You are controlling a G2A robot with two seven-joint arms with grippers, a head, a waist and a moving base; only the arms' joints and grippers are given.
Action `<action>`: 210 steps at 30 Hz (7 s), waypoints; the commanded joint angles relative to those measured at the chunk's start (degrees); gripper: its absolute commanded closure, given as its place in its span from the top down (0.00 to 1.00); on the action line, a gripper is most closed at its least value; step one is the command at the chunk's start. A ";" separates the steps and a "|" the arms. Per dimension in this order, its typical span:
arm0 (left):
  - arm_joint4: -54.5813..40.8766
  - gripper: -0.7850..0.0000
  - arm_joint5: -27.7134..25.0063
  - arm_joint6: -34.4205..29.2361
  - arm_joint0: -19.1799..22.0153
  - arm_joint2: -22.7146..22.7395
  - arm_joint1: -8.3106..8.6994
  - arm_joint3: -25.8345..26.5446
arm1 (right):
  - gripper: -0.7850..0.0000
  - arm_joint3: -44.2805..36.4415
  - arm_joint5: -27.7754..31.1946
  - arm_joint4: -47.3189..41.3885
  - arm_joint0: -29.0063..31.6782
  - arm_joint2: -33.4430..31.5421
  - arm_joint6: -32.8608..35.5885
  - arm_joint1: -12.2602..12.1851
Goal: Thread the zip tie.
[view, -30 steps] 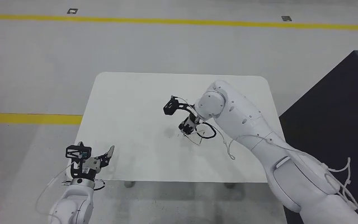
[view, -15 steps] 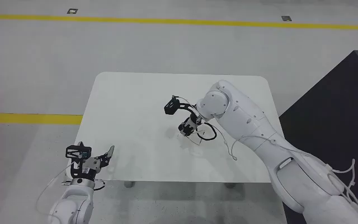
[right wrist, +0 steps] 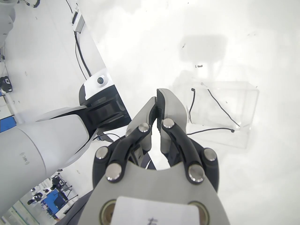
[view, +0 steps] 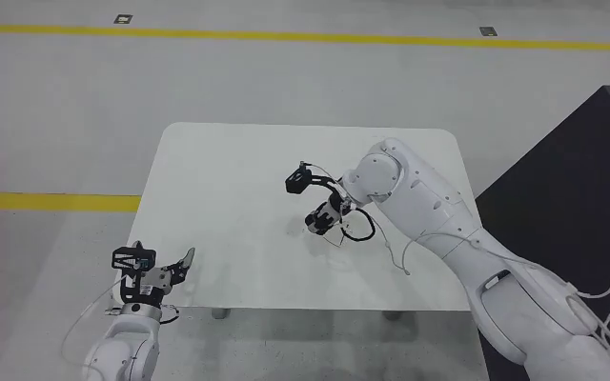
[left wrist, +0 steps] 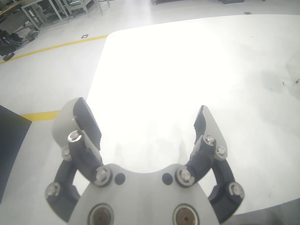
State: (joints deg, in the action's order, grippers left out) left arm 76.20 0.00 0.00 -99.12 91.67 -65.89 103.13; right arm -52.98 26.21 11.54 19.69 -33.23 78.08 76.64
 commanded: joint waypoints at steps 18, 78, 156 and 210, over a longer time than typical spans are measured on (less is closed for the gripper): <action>0.00 1.00 0.00 0.00 0.00 0.00 0.00 0.00 | 0.07 7.67 3.31 -6.42 -5.43 12.09 -3.32 -1.89; 0.00 1.00 0.00 0.00 0.00 0.00 0.00 0.00 | 0.24 26.98 13.83 -7.00 -8.63 23.49 -13.81 8.25; 0.00 1.00 0.00 0.00 0.00 0.00 0.00 0.00 | 0.00 21.84 16.64 -1.73 -5.52 20.86 -19.40 7.15; 0.00 1.00 0.00 0.00 0.00 0.00 0.00 0.00 | 0.12 28.33 17.47 1.34 -4.48 18.94 -17.48 12.51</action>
State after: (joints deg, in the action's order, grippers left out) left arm 76.20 0.00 0.00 -99.12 91.67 -65.89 103.13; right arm -24.94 43.64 12.84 15.26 -14.34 60.64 89.00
